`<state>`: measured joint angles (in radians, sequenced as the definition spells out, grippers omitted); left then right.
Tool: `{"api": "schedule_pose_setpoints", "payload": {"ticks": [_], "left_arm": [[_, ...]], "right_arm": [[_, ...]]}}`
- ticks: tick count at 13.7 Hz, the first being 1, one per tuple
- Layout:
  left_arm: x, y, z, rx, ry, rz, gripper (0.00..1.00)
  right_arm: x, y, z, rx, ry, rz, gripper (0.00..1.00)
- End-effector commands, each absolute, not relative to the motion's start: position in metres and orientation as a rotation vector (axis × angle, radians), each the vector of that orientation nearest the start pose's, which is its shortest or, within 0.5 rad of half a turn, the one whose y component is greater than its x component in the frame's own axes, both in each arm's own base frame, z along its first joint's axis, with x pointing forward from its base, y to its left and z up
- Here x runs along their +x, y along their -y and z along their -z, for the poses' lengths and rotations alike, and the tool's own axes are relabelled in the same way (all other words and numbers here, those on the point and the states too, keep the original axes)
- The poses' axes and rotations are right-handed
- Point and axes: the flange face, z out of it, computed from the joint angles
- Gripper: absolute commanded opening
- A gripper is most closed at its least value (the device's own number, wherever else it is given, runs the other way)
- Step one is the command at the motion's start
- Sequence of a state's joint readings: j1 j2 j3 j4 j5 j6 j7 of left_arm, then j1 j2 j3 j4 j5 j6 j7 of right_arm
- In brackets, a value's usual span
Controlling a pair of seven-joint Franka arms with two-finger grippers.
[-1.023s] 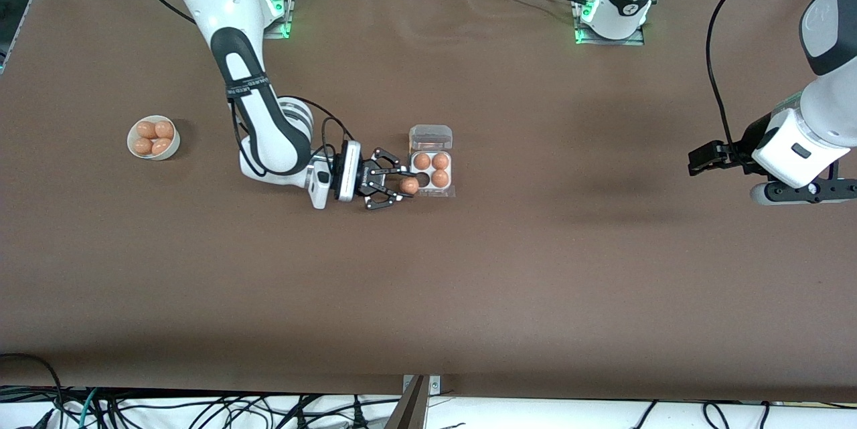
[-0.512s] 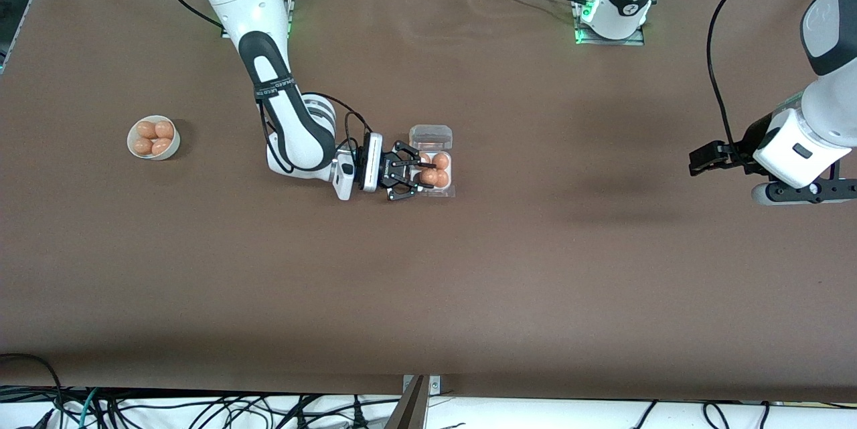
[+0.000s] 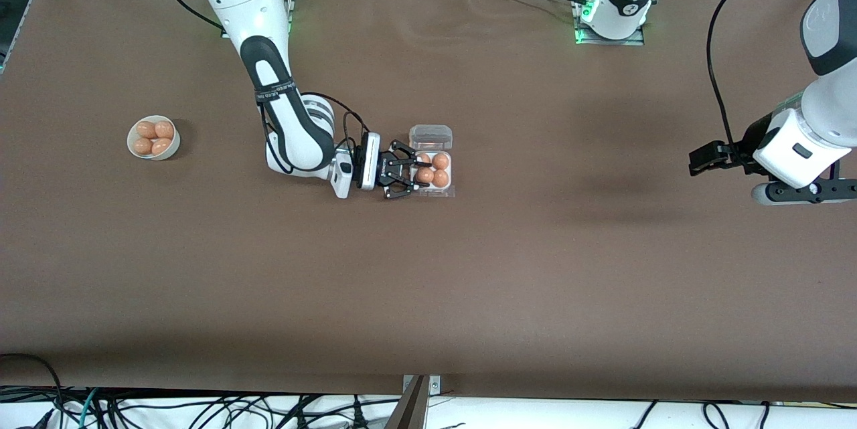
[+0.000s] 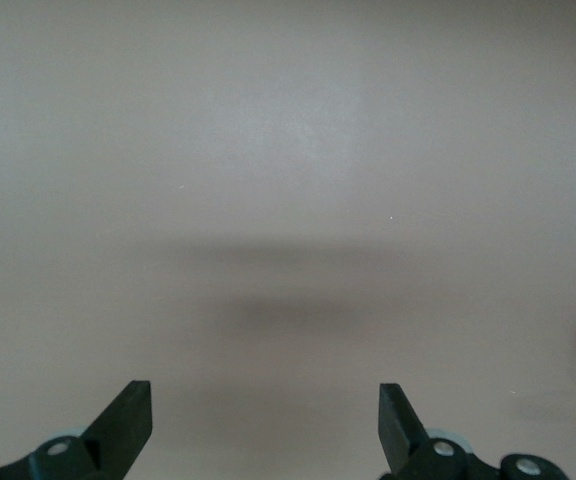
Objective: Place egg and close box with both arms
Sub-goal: 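Lower the egg into the empty box slot and open the right gripper, then withdraw the right gripper while the left gripper reaches the box lid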
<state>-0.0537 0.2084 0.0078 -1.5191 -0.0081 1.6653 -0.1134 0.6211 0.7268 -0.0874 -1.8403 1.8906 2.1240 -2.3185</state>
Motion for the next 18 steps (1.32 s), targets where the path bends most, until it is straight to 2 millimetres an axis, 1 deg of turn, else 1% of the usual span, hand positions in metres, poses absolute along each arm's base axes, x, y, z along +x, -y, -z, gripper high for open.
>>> {"api": "schedule_pose_setpoints", "payload": {"ticks": [1, 4, 6, 7, 8, 10, 11, 12, 14, 15, 16, 17, 18], "left_arm": [[0.619, 0.033, -0.542, -3.159, 0.121, -0.093, 1.0], [0.619, 0.032, -0.542, -3.158, 0.121, -0.093, 1.0], [0.619, 0.032, -0.542, -3.16, 0.123, -0.093, 1.0], [0.619, 0.033, -0.542, -3.16, 0.119, -0.093, 1.0], [0.619, 0.034, -0.542, -3.162, 0.112, -0.093, 1.0], [0.619, 0.036, -0.54, -3.165, 0.105, -0.099, 1.0], [0.618, 0.04, -0.54, -3.176, 0.1, -0.103, 1.0], [0.619, 0.045, -0.537, -3.184, 0.095, -0.112, 1.0], [0.62, 0.055, -0.528, -3.193, 0.101, -0.14, 1.0], [0.622, 0.066, -0.521, -3.222, 0.101, -0.171, 1.0], [0.622, 0.078, -0.512, -3.241, 0.103, -0.211, 0.9], [0.617, 0.097, -0.505, -3.231, 0.113, -0.287, 0.71], [0.61, 0.116, -0.5, -3.205, 0.173, -0.351, 0.56]], "right_arm": [[0.521, -0.361, -0.134, -1.599, 1.203, 0.887, 1.0], [0.525, -0.364, -0.141, -1.571, 1.187, 0.889, 1.0], [0.535, -0.362, -0.151, -1.562, 1.2, 0.914, 1.0], [0.546, -0.351, -0.156, -1.569, 1.232, 0.921, 1.0], [0.564, -0.334, -0.166, -1.574, 1.298, 0.929, 1.0], [0.592, -0.299, -0.179, -1.615, 1.398, 0.875, 1.0], [0.608, -0.28, -0.191, -1.64, 1.47, 0.851, 1.0], [0.616, -0.266, -0.201, -1.654, 1.511, 0.816, 1.0], [0.628, -0.229, -0.226, -1.738, 1.522, 0.71, 1.0], [0.631, -0.209, -0.239, -1.797, 1.539, 0.633, 1.0], [0.633, -0.184, -0.249, -1.888, 1.517, 0.538, 1.0], [0.634, -0.159, -0.264, -1.977, 1.505, 0.455, 1.0], [0.631, -0.142, -0.281, -2.068, 1.484, 0.368, 1.0]]}}
